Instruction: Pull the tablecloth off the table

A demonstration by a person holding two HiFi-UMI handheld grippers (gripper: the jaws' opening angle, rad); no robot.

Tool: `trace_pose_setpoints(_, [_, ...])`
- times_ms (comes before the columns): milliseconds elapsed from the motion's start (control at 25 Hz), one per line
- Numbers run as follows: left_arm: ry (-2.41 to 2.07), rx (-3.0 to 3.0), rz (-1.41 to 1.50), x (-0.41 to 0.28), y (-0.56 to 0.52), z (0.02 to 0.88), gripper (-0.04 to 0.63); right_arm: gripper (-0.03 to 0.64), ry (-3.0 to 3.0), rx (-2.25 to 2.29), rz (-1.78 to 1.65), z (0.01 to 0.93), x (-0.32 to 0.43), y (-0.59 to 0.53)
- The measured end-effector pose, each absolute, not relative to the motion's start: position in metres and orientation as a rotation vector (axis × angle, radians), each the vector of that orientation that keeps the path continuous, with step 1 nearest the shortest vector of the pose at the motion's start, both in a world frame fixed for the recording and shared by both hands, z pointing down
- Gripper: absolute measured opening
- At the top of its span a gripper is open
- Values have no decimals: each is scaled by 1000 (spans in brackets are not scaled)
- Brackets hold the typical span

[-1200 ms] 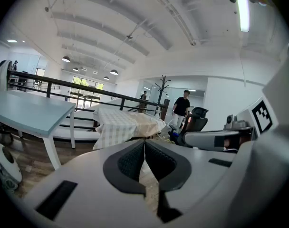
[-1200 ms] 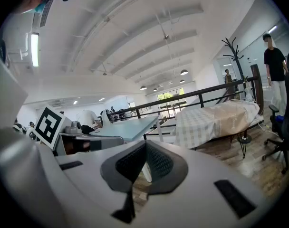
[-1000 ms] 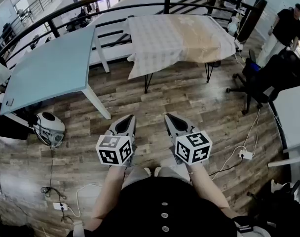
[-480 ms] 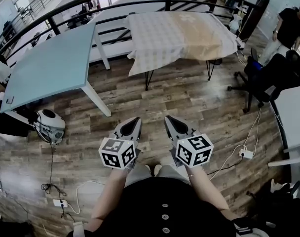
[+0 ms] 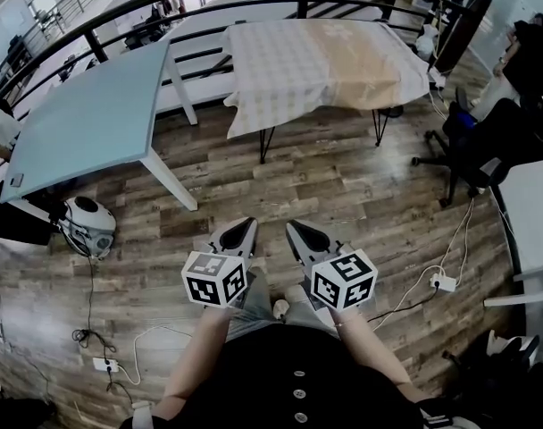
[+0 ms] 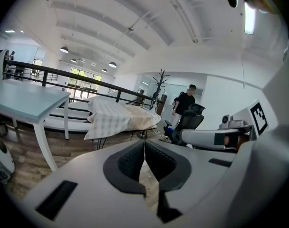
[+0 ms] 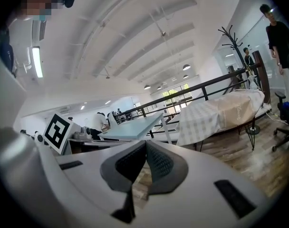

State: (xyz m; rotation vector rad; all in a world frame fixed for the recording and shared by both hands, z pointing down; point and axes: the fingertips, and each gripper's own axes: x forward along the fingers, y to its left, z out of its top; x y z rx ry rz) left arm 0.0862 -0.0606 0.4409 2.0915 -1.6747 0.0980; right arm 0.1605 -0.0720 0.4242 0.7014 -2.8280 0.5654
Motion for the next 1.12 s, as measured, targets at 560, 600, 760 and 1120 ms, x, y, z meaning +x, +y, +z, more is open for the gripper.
trace_pose_setpoints(560, [-1654, 2095, 118, 30, -152, 453, 17, 28, -2782, 779, 469, 433, 113, -167])
trace_pose_setpoints(600, [-1648, 2102, 120, 21, -162, 452, 17, 28, -2783, 780, 447, 430, 104, -176])
trace_pose_setpoints(760, [-1622, 2123, 102, -14, -200, 442, 17, 28, -2777, 793, 400, 420, 68, -208])
trace_pose_setpoints(1120, [-1568, 2164, 120, -94, -281, 437, 17, 28, -2775, 820, 395, 413, -23, -290])
